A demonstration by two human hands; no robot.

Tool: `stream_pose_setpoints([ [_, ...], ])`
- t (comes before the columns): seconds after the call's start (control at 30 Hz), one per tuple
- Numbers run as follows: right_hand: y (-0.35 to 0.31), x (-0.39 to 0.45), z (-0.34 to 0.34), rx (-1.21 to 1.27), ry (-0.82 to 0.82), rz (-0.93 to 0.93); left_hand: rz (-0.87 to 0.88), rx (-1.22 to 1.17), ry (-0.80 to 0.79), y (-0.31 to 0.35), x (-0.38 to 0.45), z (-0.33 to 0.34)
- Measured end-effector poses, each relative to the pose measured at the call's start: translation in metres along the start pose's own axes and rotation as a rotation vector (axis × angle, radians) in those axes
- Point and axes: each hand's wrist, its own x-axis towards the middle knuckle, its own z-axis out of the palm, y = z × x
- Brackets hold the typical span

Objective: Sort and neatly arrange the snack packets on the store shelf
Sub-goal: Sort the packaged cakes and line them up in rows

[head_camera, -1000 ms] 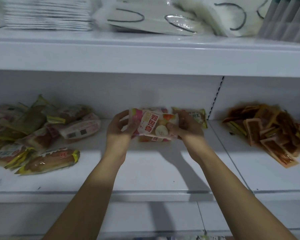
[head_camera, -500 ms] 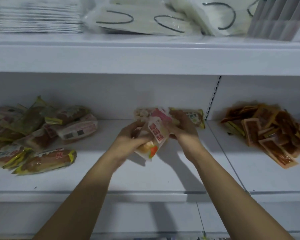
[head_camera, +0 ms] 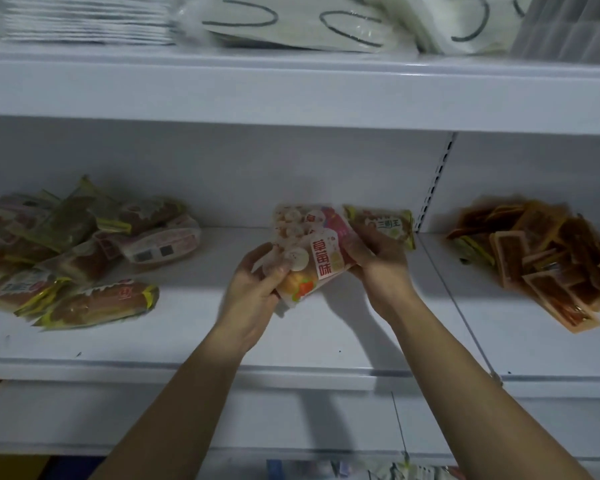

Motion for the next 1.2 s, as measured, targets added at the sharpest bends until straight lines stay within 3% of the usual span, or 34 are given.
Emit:
stream_pose_setpoints([
  [0.1,0.006,0.002,0.000,0.035,0.012,-0.002,0.022,0.007,-0.004,0.003,-0.003,-0.002],
  [0.23,0.013,0.003,-0.003,0.077,0.086,-0.009,-0.098,0.244,-0.126,0.002,-0.009,-0.003],
  [0.37,0.020,0.000,-0.005,0.076,0.108,-0.008,0.027,0.501,-0.027,-0.001,-0.007,-0.005],
  [0.43,0.023,-0.001,-0.007,-0.021,0.117,-0.019,0.116,0.636,0.036,-0.005,0.000,-0.013],
  [0.57,0.029,-0.008,-0.013,-0.492,0.157,-0.122,0.197,0.878,0.099,-0.015,0.008,-0.028],
  [0.97,0.059,-0.005,-0.024,-0.659,0.095,-0.067,0.290,0.980,0.295,-0.029,0.020,-0.030],
  [1.2,0.060,-0.009,-0.021,-0.821,0.086,-0.147,0.323,1.071,0.271,-0.036,0.022,-0.029],
])
